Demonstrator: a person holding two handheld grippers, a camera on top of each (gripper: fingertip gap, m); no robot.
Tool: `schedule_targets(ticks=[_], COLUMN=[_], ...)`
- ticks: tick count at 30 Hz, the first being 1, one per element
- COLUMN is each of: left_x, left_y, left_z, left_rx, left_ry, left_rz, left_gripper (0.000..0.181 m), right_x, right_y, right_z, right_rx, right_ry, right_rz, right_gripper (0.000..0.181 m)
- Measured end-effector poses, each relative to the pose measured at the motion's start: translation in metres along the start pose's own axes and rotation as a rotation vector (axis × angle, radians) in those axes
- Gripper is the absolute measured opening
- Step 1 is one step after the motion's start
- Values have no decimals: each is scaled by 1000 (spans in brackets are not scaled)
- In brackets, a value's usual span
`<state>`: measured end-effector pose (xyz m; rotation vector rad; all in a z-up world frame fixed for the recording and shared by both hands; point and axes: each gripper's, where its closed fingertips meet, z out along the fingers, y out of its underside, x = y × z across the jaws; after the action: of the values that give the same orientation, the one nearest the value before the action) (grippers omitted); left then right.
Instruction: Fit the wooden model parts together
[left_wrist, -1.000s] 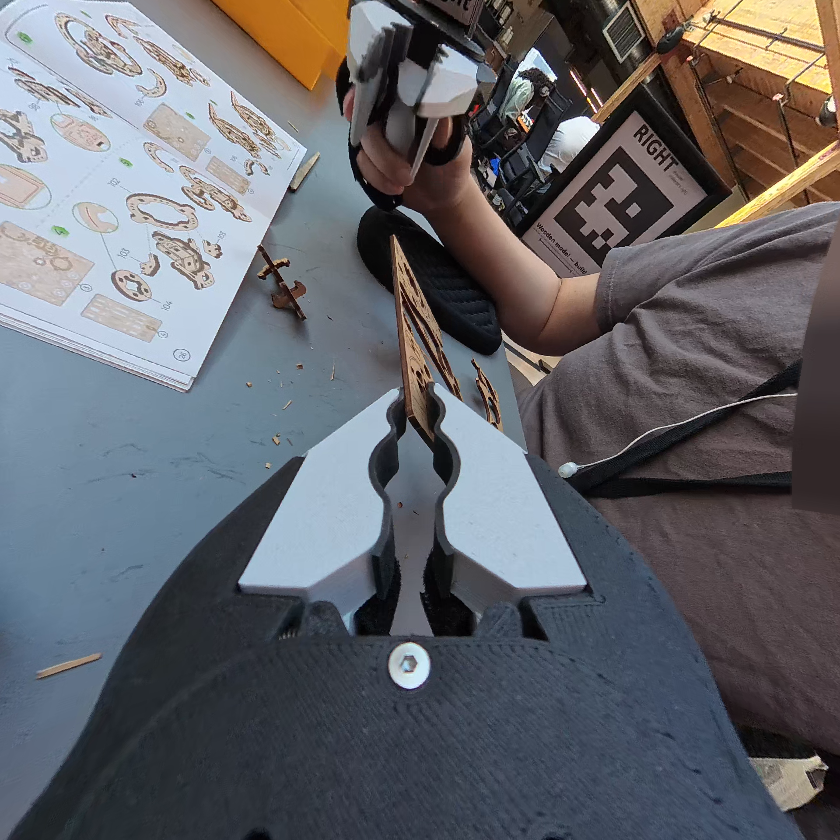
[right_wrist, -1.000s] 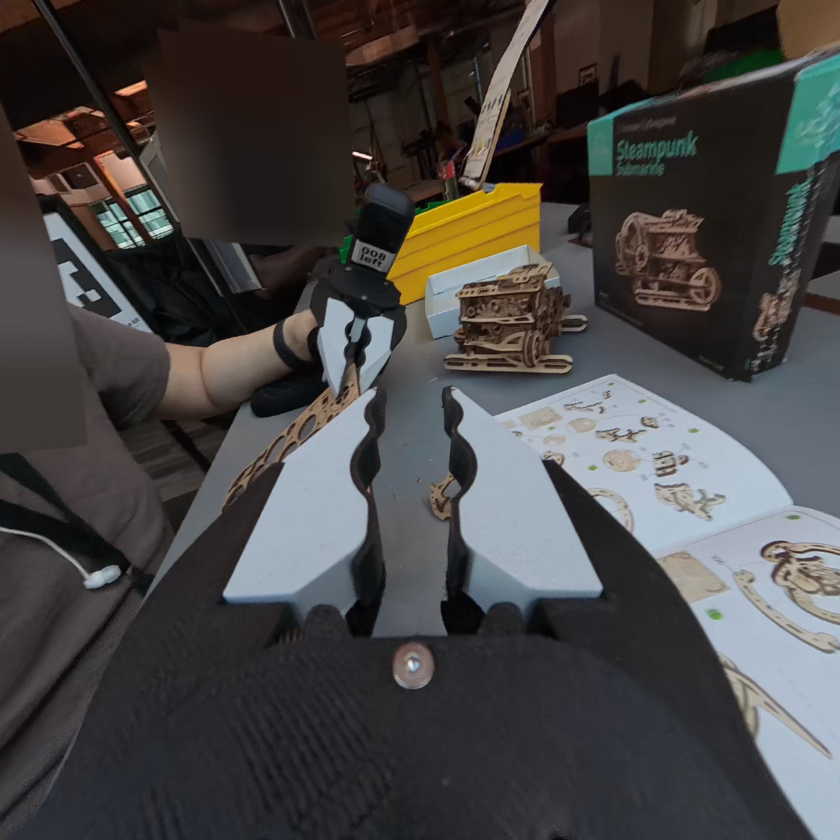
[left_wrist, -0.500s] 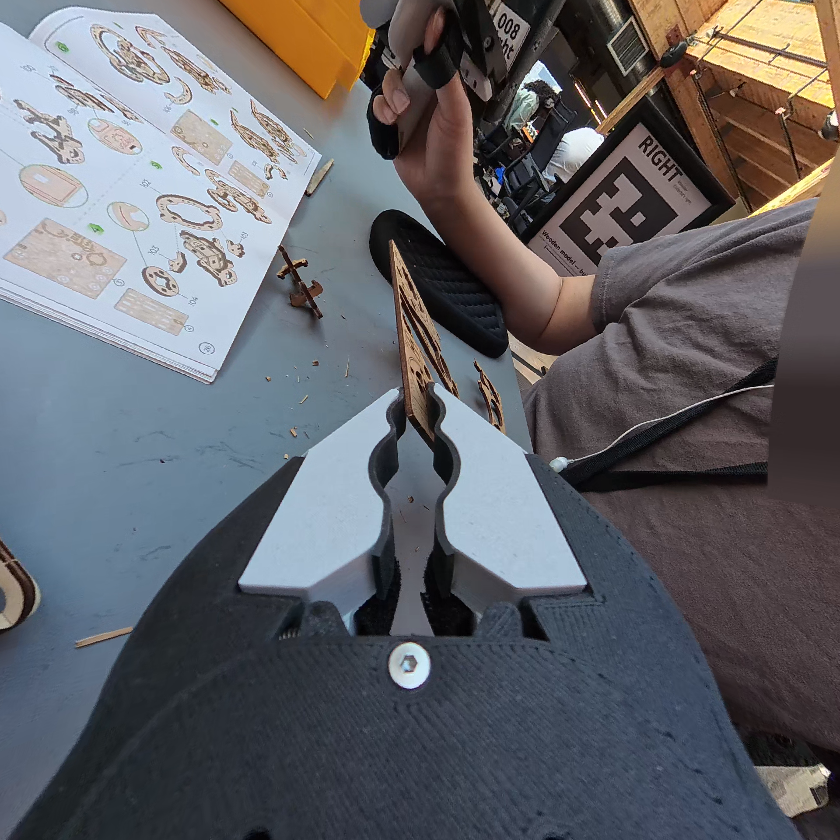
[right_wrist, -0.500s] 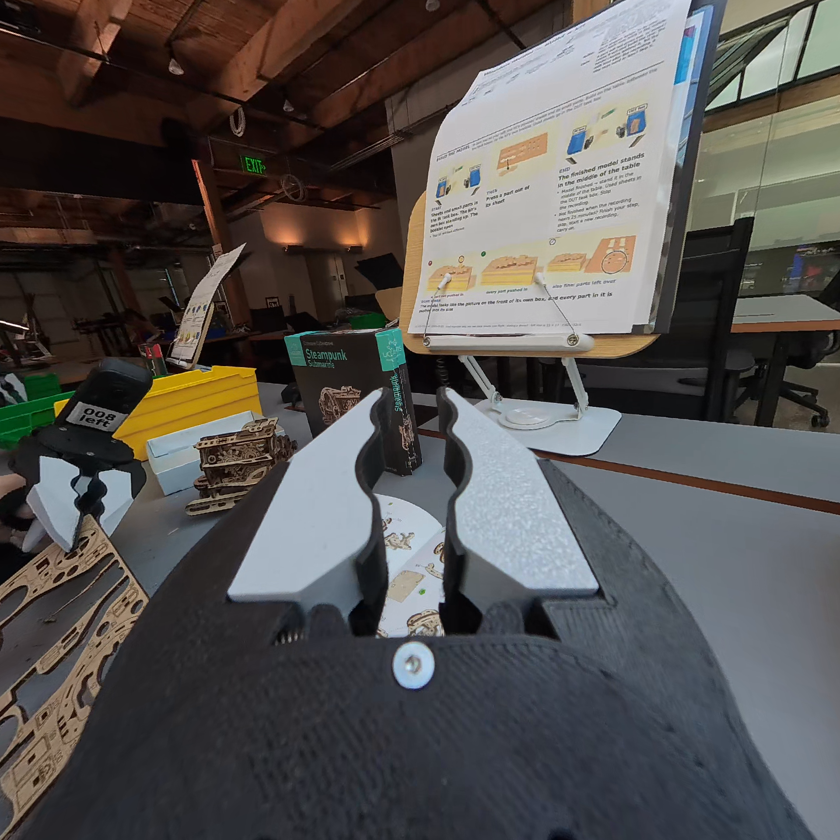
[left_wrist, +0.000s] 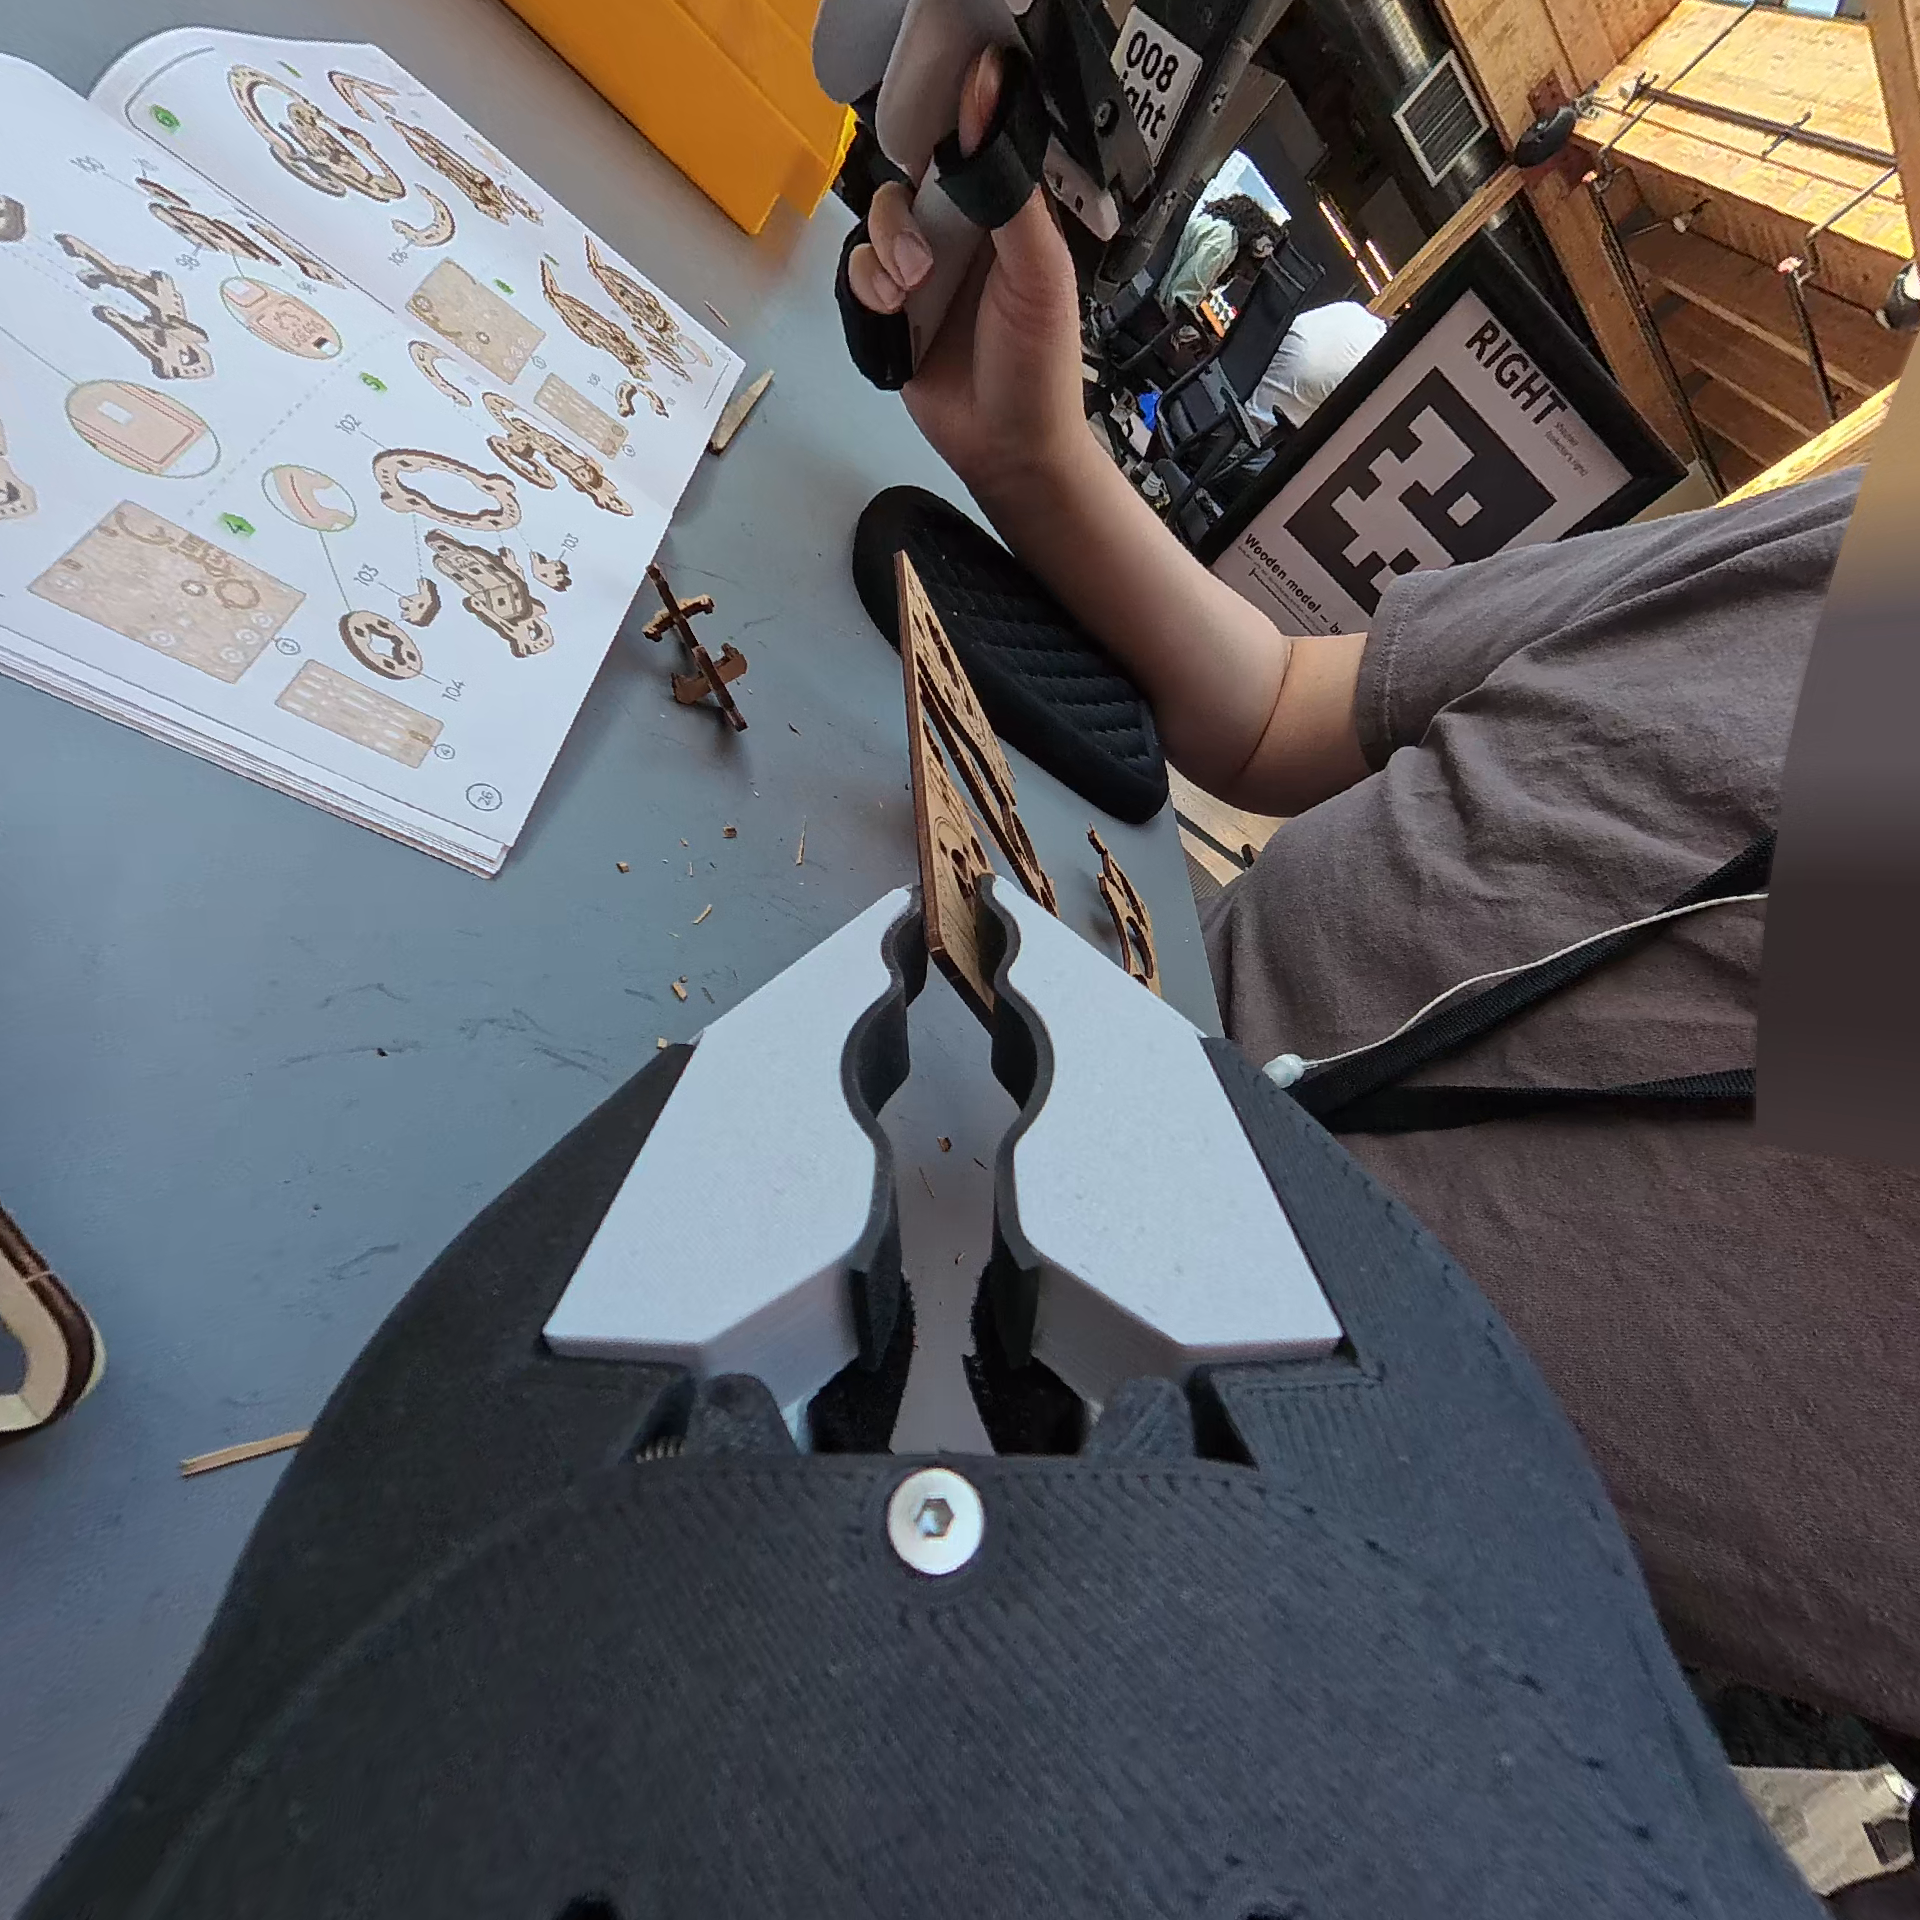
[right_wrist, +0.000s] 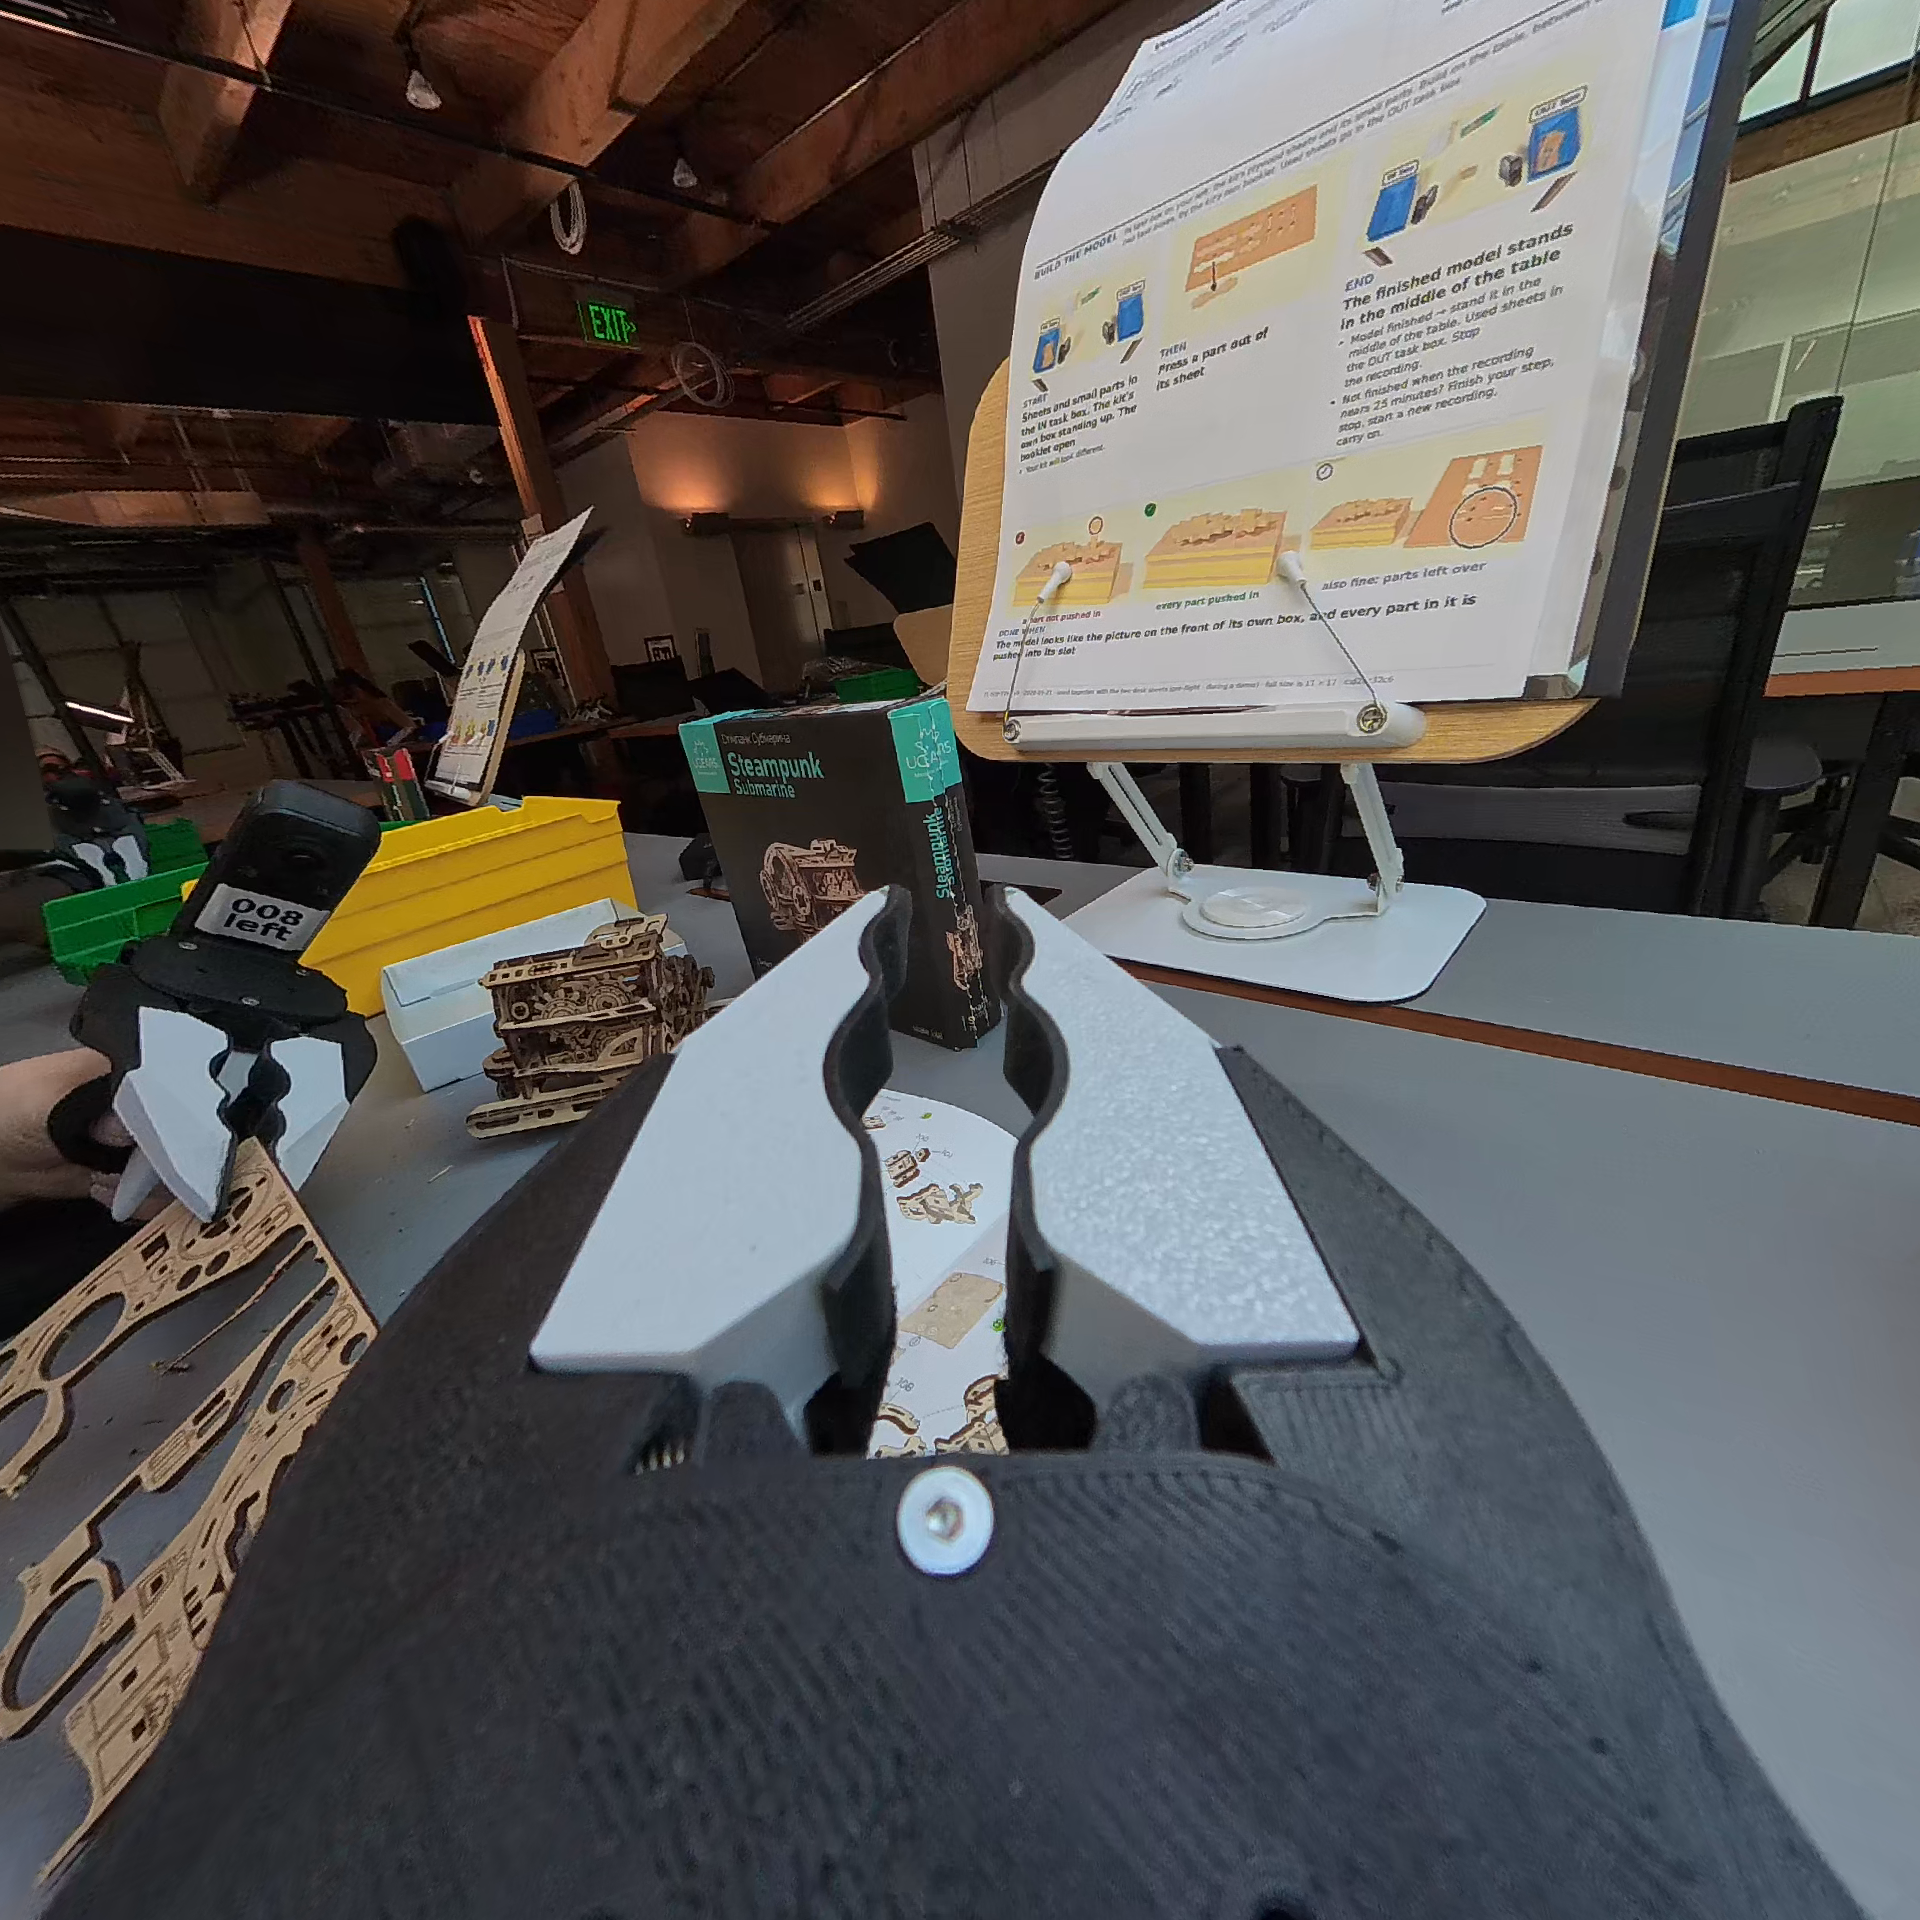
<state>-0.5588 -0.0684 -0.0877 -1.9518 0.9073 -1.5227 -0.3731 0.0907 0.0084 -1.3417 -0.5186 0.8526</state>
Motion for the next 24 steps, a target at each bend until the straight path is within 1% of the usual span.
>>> schedule_targets(ticks=[24], left_x=[-2], left_y=[0], left_z=[0], left_rx=[5], left_ry=[-9], left_rz=[-1], left_gripper=[6], right_x=[2], right_y=[7], right_z=[4], right_rx=[-22], right_ry=[-11], right_rz=[36], right_gripper=[13])
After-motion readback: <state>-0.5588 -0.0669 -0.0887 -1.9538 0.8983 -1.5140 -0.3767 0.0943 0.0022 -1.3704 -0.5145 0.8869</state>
